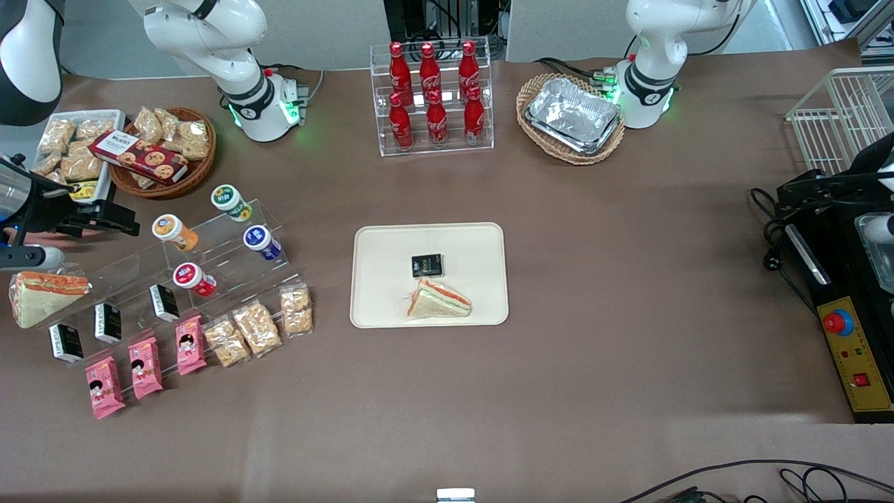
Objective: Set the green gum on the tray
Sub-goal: 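Move the right gripper toward the acrylic stand of gum bottles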
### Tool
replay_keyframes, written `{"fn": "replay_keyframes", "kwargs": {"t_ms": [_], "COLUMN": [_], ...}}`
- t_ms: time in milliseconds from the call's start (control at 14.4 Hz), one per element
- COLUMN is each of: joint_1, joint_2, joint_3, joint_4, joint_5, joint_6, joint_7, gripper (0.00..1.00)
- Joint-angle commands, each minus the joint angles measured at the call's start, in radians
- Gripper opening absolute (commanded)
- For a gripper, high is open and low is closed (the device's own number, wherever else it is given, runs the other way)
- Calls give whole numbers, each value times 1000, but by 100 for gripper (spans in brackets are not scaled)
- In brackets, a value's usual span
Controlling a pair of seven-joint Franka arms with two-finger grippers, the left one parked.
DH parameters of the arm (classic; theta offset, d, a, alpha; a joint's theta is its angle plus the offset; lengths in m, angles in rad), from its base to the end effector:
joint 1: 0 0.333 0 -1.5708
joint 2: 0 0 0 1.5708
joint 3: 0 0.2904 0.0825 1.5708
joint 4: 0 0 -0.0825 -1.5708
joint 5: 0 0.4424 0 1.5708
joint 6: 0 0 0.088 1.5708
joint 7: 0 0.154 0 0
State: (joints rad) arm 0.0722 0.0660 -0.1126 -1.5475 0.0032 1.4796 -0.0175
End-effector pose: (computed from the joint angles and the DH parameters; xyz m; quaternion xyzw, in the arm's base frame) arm 0.6131 -0.0228 0.5167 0.9977 -0.0115 -0.0667 0.0002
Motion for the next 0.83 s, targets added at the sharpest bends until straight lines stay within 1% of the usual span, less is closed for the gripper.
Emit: {"fn": "replay_keyframes", "kwargs": {"t_ms": [0,554,762], "joint_1": [-3,-3,0], "joint_2": [15,6,-46], "joint_3": [1,1,1], "joint_4": [30,30,-12], "joint_5": [-19,-14,-15], "joint_6": [-4,-13,-57], "joint_7": [-9,-9,4], "gripper": [100,100,100]}}
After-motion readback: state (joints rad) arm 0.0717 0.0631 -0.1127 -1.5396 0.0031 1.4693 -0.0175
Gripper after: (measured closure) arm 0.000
